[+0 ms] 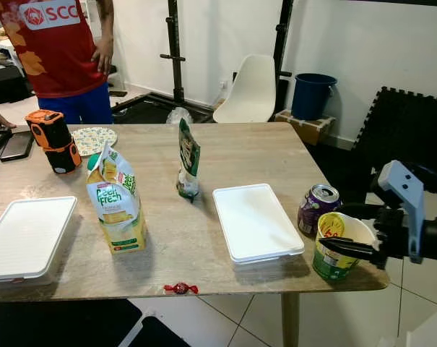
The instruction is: Restocking fridge
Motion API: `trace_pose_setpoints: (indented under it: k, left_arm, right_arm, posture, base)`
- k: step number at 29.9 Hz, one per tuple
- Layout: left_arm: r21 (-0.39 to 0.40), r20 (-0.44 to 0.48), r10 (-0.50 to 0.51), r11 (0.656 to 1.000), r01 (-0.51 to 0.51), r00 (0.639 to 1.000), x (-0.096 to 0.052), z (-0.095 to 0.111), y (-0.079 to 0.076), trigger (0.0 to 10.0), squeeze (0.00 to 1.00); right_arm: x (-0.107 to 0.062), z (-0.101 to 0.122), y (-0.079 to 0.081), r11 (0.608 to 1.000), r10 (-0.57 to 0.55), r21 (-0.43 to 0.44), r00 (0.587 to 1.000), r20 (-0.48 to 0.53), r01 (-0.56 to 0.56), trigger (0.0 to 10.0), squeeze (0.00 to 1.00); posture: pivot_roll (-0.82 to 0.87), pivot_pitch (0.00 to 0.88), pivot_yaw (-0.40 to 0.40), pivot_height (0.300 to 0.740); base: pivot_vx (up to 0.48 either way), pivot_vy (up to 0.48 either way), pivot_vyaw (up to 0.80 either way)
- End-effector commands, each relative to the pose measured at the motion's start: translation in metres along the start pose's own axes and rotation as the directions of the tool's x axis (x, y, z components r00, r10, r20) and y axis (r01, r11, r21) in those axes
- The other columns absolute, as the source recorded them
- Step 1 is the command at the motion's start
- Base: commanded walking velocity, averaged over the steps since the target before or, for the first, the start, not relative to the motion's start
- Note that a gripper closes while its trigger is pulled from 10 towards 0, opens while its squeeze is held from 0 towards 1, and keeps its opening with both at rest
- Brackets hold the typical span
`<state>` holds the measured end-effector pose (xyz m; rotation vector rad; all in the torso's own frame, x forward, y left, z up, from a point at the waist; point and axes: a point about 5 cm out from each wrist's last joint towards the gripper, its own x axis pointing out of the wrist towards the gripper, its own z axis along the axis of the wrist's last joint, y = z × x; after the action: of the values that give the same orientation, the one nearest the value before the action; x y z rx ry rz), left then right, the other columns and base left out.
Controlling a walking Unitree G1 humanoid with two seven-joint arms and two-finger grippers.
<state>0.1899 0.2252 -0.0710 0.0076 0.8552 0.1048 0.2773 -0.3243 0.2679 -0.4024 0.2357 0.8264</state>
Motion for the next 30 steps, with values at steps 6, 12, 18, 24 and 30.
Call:
trace_pose_setpoints:
  k: [6,12,18,24,30]
  left_arm:
    - [0.025,-0.029,0.008,1.0,-0.008,1.0,-0.002,-0.006,0.008,10.0,0.0]
    - [0.028,-0.03,0.006,1.0,-0.005,1.0,-0.002,-0.006,0.007,10.0,0.0]
    - [0.026,-0.029,0.005,1.0,-0.004,1.0,-0.002,-0.006,0.007,10.0,0.0]
    - [0.026,-0.028,0.008,1.0,-0.007,1.0,-0.002,-0.006,0.007,10.0,0.0]
    - [0.026,-0.028,0.008,1.0,-0.008,1.0,-0.002,-0.006,0.008,10.0,0.0]
  right_arm:
    - [0.004,-0.008,0.008,0.995,0.101,0.018,0.994,-0.05,-0.1,10.0,0.0]
    - [0.013,-0.016,0.011,0.995,0.102,0.011,0.989,-0.105,-0.102,10.0,0.0]
    - [0.025,-0.025,0.009,0.996,0.083,0.001,0.985,-0.151,-0.084,10.0,0.0]
    - [0.031,-0.028,0.009,0.997,0.081,-0.006,0.981,-0.175,-0.083,10.0,0.0]
    - [0.033,-0.03,0.009,0.996,0.084,0.002,0.978,-0.191,-0.085,0.7,0.0]
  posture:
    - [-0.06,0.111,0.044,0.74]
    - [-0.06,0.11,0.045,0.74]
    - [-0.06,0.11,0.044,0.74]
    - [-0.05,0.111,0.043,0.74]
    - [-0.05,0.111,0.043,0.74]
  base:
    - [0.0,0.0,0.0]
    - [0.0,0.0,0.0]
    - [0.0,0.0,0.0]
    - [0.0,0.0,0.0]
    - [0.0,0.0,0.0]
